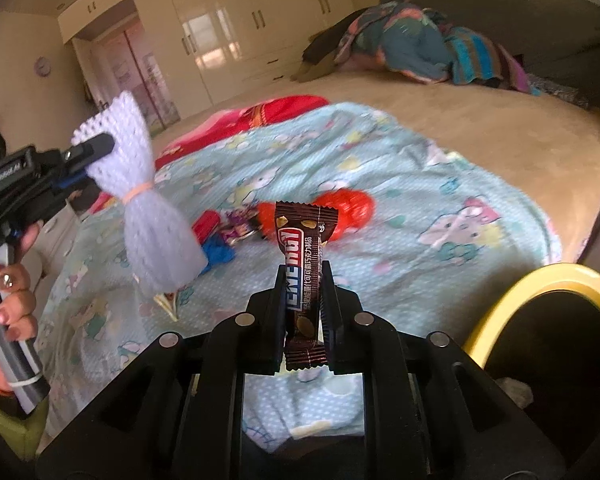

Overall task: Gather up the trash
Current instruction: 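Carry both items over the yellow bin and open both tools to drop them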

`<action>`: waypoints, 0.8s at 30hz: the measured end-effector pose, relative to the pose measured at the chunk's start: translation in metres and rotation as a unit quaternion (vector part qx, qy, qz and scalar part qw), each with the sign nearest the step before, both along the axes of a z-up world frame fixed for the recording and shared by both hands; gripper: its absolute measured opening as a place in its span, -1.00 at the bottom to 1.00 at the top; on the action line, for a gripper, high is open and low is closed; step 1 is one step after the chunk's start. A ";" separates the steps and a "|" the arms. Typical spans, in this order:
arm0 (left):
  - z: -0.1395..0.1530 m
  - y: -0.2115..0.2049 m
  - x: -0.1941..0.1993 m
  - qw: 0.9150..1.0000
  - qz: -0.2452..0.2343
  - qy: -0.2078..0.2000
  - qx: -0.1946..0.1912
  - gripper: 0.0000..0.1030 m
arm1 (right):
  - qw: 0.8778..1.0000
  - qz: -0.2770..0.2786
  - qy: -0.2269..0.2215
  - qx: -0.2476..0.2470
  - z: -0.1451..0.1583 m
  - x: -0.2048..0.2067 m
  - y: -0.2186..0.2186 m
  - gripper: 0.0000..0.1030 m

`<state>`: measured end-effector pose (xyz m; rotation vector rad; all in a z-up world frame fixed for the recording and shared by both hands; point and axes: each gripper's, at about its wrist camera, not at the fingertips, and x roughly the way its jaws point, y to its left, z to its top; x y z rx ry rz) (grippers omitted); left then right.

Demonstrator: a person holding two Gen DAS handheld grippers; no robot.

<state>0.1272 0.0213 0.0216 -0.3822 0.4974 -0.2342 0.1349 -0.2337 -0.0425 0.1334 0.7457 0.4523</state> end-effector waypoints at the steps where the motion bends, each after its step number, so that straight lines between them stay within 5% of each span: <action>1: 0.000 -0.003 0.000 1.000 -0.003 0.000 0.001 -0.72 | 1.000 -0.006 -0.003 -0.001 0.002 0.000 -0.004 -0.80; 24: -0.010 -0.086 -0.010 0.993 -0.112 0.008 0.030 -0.72 | 0.994 -0.110 -0.014 0.003 0.007 -0.007 -0.089 -0.80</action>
